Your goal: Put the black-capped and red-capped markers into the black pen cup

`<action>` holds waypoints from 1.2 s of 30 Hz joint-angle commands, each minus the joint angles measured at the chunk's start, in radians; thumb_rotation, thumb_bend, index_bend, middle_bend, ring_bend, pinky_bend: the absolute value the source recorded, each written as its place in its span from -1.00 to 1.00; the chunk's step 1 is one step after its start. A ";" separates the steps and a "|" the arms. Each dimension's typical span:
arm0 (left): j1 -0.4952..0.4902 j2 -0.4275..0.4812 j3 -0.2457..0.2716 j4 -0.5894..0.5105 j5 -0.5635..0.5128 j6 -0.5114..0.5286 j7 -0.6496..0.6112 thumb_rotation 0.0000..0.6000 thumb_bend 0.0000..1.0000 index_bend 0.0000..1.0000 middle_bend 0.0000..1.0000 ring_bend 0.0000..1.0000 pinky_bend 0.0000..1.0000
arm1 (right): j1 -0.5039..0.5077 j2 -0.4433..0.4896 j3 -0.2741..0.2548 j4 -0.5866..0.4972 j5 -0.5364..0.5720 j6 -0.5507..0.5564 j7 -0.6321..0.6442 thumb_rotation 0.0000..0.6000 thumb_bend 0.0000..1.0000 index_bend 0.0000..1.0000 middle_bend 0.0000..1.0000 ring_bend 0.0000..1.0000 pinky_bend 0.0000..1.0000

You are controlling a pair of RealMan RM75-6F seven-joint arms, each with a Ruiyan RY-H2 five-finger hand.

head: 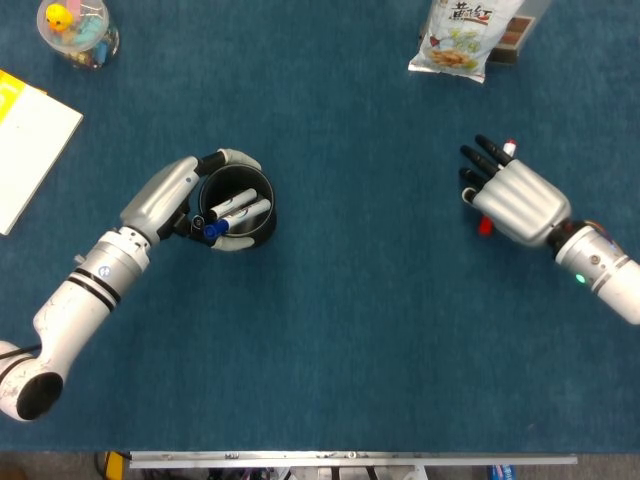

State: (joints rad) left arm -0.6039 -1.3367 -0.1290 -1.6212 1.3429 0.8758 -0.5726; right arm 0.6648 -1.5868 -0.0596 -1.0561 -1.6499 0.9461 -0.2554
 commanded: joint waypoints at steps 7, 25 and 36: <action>0.001 0.003 0.001 0.004 -0.004 -0.002 -0.001 1.00 -0.83 -0.45 -0.34 -0.30 -0.52 | -0.003 -0.013 0.007 0.016 0.020 -0.003 0.004 1.00 -0.38 0.03 -0.49 -0.88 -1.00; -0.008 -0.003 -0.006 0.007 -0.016 -0.011 0.006 1.00 -0.83 -0.46 -0.35 -0.30 -0.52 | -0.012 0.159 0.161 -0.346 0.121 0.131 0.213 1.00 -0.30 0.17 -0.44 -0.88 -1.00; -0.030 -0.034 -0.021 0.007 -0.048 -0.035 0.042 1.00 -0.83 -0.46 -0.35 -0.30 -0.52 | 0.031 0.271 0.319 -0.728 0.271 0.089 0.441 1.00 -0.31 0.17 -0.44 -0.88 -1.00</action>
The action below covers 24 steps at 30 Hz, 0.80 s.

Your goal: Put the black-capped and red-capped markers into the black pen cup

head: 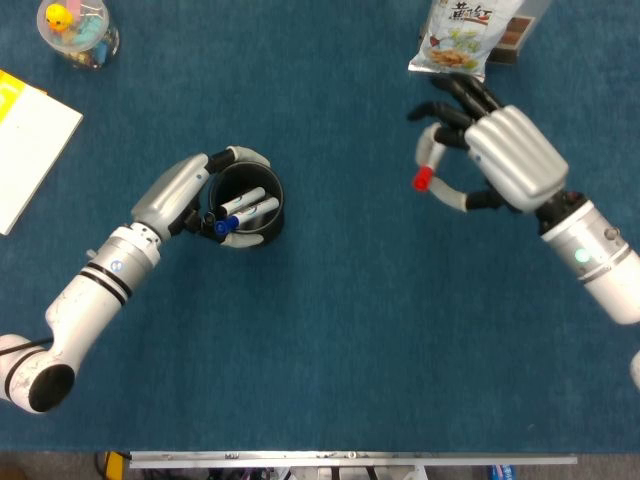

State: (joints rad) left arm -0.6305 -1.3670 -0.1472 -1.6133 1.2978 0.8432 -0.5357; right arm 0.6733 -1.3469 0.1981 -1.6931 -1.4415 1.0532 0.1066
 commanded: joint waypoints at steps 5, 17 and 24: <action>-0.015 -0.020 -0.009 -0.002 -0.014 -0.012 0.024 1.00 -0.83 -0.46 -0.35 -0.30 -0.52 | 0.061 -0.001 0.112 -0.153 0.121 -0.045 0.132 1.00 -0.31 0.18 -0.44 -0.88 -1.00; -0.044 -0.052 -0.029 -0.008 -0.039 -0.031 0.061 1.00 -0.83 -0.46 -0.35 -0.30 -0.52 | 0.129 -0.097 0.144 -0.206 0.209 -0.088 0.147 1.00 -0.31 0.17 -0.44 -0.88 -1.00; -0.048 -0.065 -0.033 -0.005 -0.052 -0.033 0.069 1.00 -0.83 -0.46 -0.35 -0.30 -0.52 | 0.158 -0.158 0.138 -0.184 0.228 -0.100 0.127 1.00 -0.29 0.18 -0.44 -0.88 -1.00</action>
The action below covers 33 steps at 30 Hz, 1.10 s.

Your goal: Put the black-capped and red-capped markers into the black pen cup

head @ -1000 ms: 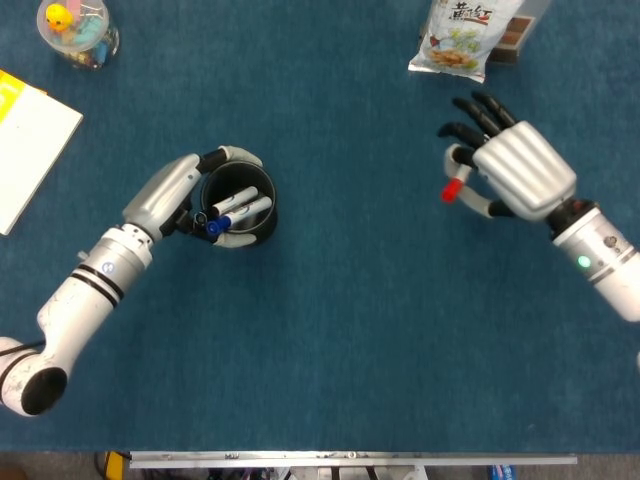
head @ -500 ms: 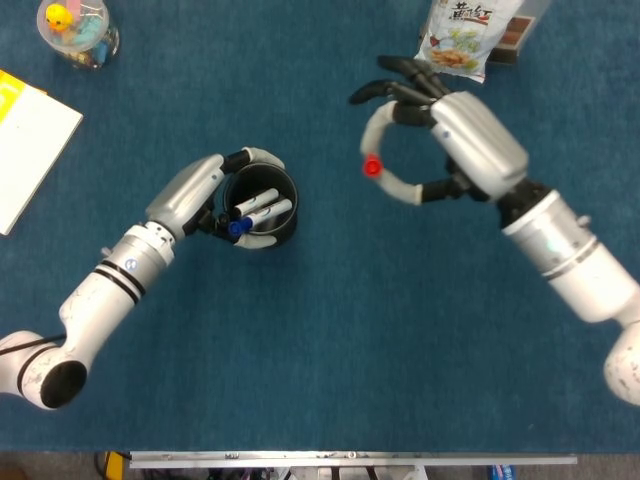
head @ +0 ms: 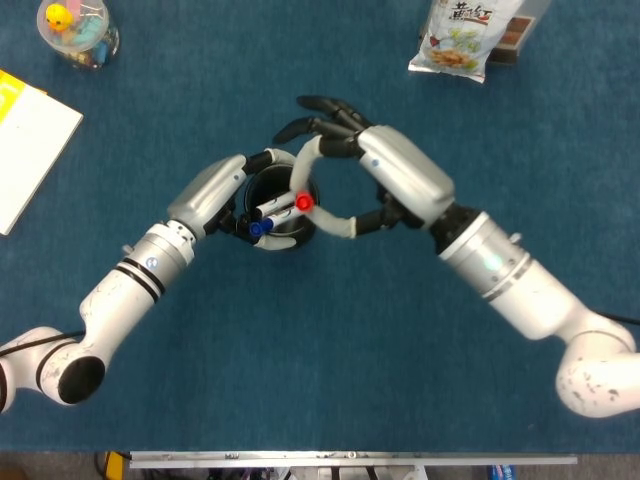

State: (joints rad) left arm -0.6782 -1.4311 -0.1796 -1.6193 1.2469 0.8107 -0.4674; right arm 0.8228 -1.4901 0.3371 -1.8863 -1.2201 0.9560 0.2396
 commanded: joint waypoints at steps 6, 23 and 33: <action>-0.002 -0.003 -0.008 -0.004 -0.005 0.005 0.006 1.00 -0.83 -0.46 -0.35 -0.30 -0.52 | 0.032 -0.048 -0.022 0.061 -0.014 -0.021 -0.036 1.00 -0.29 0.15 -0.52 -0.95 -1.00; 0.011 0.004 0.007 0.013 0.012 0.011 -0.005 1.00 -0.83 -0.46 -0.35 -0.30 -0.52 | -0.008 0.001 -0.039 0.069 -0.106 0.072 -0.086 1.00 -0.69 -0.44 -0.75 -1.00 -1.00; 0.012 -0.078 0.030 0.134 0.045 0.015 -0.032 1.00 -0.83 -0.46 -0.35 -0.30 -0.52 | -0.081 0.127 -0.067 0.063 -0.124 0.116 -0.082 1.00 -0.69 -0.44 -0.75 -1.00 -1.00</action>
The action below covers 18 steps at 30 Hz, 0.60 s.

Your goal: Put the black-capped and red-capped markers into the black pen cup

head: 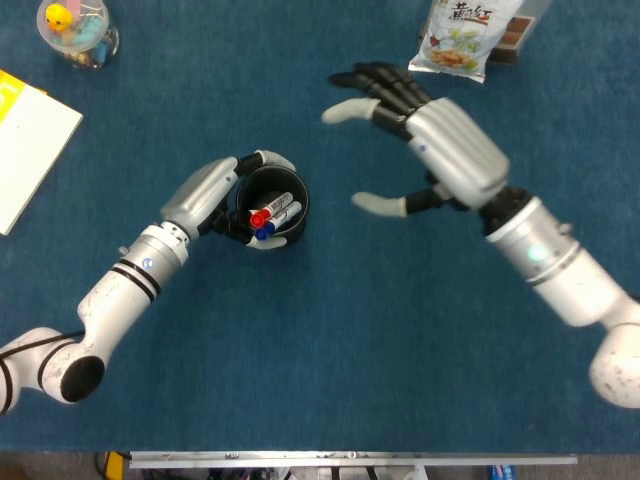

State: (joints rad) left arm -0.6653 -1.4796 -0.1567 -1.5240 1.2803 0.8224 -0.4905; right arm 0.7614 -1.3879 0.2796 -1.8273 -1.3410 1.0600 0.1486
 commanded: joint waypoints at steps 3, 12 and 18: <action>0.001 -0.054 0.015 0.086 0.025 0.006 -0.020 1.00 -0.83 -0.46 -0.35 -0.31 -0.52 | -0.040 0.055 -0.017 0.012 -0.011 0.024 0.024 1.00 -0.69 -0.44 -0.75 -1.00 -1.00; 0.003 -0.089 0.037 0.177 0.059 0.015 -0.022 1.00 -0.83 -0.51 -0.36 -0.35 -0.52 | -0.083 0.123 -0.026 0.033 -0.022 0.043 0.073 1.00 -0.69 -0.44 -0.75 -1.00 -1.00; -0.005 -0.068 0.049 0.170 0.048 -0.024 0.005 1.00 -0.83 -0.79 -0.65 -0.61 -0.52 | -0.097 0.140 -0.034 0.035 -0.041 0.051 0.085 1.00 -0.69 -0.44 -0.75 -1.00 -1.00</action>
State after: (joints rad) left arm -0.6673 -1.5549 -0.1102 -1.3482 1.3316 0.8061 -0.4933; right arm 0.6673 -1.2486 0.2482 -1.7933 -1.3774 1.1074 0.2354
